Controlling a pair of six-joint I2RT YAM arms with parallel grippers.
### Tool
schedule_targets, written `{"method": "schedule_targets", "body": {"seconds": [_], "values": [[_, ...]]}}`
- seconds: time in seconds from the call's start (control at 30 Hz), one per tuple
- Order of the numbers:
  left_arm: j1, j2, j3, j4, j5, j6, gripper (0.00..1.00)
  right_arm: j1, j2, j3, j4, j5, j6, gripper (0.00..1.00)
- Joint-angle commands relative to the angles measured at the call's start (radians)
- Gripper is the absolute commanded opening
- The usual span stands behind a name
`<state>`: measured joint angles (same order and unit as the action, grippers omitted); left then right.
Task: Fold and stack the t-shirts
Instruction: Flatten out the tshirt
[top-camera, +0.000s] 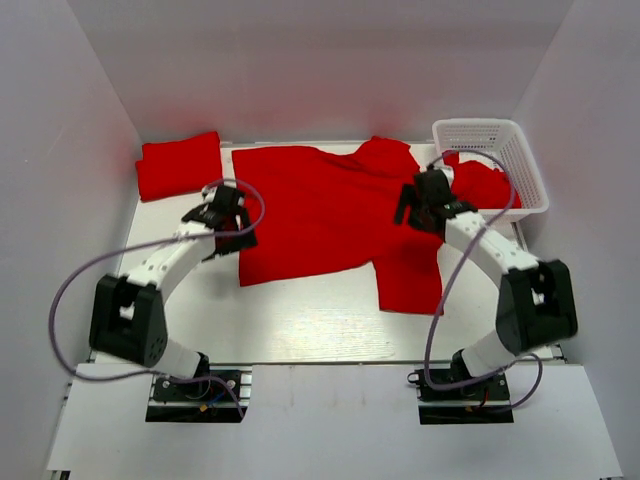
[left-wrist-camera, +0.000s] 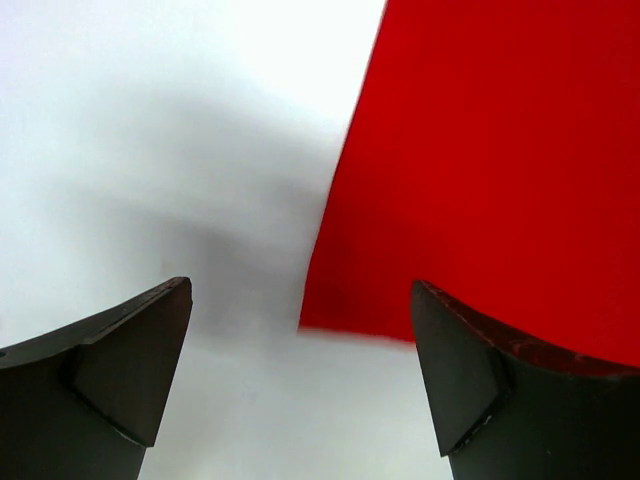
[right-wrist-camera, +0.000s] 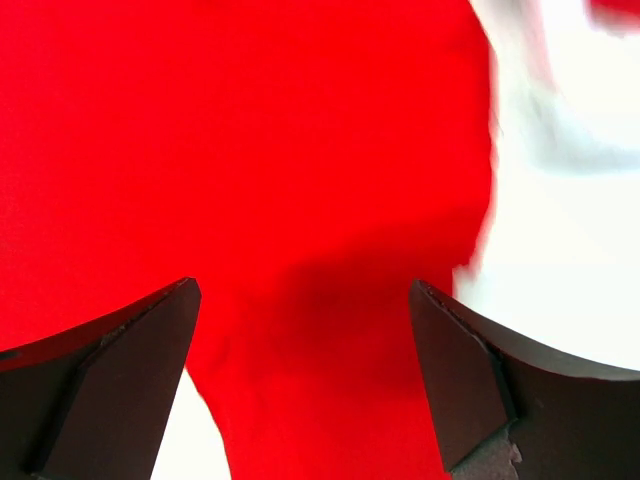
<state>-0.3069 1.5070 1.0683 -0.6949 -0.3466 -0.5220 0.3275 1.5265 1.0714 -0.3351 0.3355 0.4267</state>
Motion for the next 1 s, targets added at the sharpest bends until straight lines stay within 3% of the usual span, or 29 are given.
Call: {"method": "schedule_targets", "body": {"seconds": [0.0, 0.2, 0.3, 0.57, 0.8, 0.97], "values": [[-0.001, -0.176, -0.182, 0.019, 0.113, -0.134, 1.0, -0.002, -0.113, -0.117, -0.025, 0.045, 0.156, 0.9], [-0.001, -0.249, -0.349, 0.231, 0.262, -0.134, 1.0, -0.004, -0.23, -0.231, -0.033, 0.033, 0.204, 0.9], [-0.001, -0.231, -0.372, 0.256, 0.262, -0.124, 0.94, -0.004, -0.259, -0.254, -0.054, 0.025, 0.208, 0.9], [-0.001, -0.182, -0.402, 0.319, 0.219, -0.138, 0.66, -0.004, -0.322, -0.315, -0.059, 0.016, 0.219, 0.9], [-0.001, -0.149, -0.425, 0.294, 0.219, -0.138, 0.62, -0.004, -0.335, -0.298, -0.117, 0.08, 0.219, 0.9], [-0.001, -0.139, -0.447, 0.325, 0.228, -0.138, 0.44, -0.005, -0.321, -0.3, -0.139, 0.085, 0.23, 0.9]]}}
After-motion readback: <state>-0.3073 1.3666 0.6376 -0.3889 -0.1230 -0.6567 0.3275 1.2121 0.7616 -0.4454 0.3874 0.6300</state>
